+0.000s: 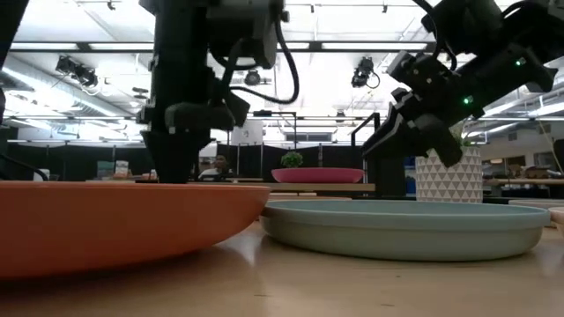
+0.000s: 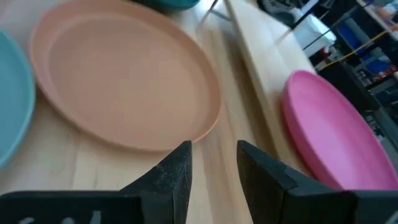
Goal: Place and stack plates onto a shelf
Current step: Stack the dark green plate on top of the pink plate on the shelf
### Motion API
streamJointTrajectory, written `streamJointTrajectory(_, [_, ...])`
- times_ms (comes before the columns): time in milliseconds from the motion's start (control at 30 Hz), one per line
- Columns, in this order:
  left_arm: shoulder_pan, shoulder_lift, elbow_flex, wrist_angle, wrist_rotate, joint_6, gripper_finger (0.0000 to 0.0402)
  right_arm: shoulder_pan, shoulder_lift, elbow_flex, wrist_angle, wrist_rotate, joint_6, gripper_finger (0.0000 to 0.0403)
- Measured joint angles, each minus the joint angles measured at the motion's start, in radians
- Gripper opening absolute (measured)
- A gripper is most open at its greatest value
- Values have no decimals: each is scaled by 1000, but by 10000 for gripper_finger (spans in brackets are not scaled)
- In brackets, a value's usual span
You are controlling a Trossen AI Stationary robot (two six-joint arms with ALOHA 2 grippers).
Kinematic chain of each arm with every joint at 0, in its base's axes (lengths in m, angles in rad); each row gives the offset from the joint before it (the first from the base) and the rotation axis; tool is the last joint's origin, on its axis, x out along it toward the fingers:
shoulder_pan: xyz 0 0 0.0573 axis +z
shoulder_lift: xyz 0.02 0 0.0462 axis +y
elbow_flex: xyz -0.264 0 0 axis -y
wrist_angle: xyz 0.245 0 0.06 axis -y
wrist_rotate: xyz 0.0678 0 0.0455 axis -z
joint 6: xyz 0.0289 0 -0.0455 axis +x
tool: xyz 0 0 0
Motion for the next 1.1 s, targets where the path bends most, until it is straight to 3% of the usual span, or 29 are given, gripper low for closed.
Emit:
streamJointTrajectory(233, [-6,45,-2,-19,2,10,148,0,37,1,40,-41,-12,132])
streamJointTrajectory(633, [-5,62,1,-42,30,2,21,13,55,0,37,-51,-18,132])
streamJointTrajectory(933, [-5,35,139,-182,68,116,16,19,55,0,31,-46,-6,132])
streamJointTrajectory(1100, [-7,6,251,-232,73,227,16,49,54,0,12,11,17,132])
